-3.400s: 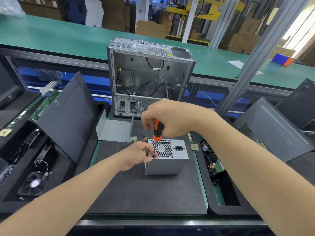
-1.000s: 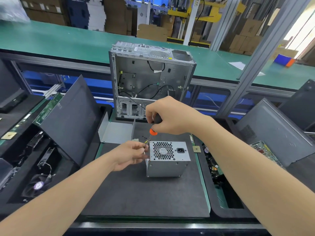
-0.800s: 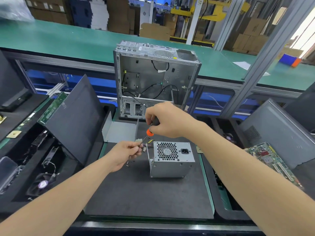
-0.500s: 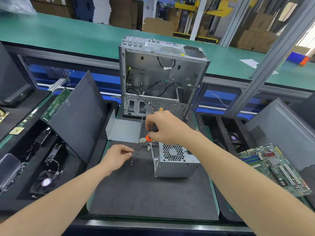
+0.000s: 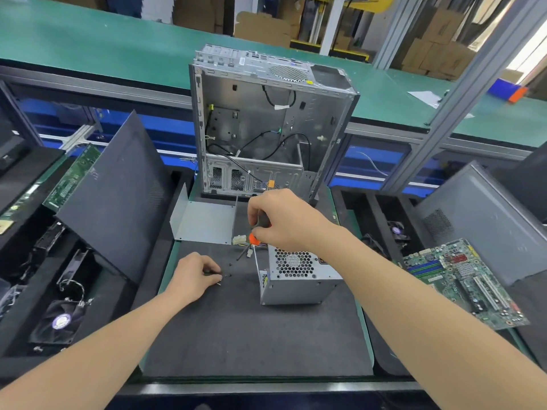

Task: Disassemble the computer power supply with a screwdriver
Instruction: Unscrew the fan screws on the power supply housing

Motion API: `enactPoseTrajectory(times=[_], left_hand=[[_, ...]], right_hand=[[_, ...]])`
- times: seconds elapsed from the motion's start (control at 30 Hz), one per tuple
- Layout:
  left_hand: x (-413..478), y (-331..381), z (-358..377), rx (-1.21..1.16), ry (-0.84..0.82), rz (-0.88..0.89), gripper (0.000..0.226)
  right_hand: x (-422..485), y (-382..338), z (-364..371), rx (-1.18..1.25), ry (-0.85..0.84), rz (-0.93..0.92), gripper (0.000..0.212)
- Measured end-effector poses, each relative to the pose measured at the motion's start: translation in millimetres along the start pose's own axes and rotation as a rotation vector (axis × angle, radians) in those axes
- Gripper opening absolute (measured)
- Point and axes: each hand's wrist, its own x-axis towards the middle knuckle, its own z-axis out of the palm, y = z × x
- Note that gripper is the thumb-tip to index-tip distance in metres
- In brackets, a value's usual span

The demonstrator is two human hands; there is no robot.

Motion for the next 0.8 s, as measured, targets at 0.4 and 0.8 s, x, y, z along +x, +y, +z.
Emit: enactPoseTrajectory(times=[0.4,0.8], left_hand=[[-6,100,-7,-0.330,0.241,0.333,0.018],[-39,175,26,-0.078,-0.200,0.486,0.052]], right_hand=[[-30,7,-52,-0.005,0.225,0.048,0.008],[-100,32,-81,-0.103,0.174,0.133,0.010]])
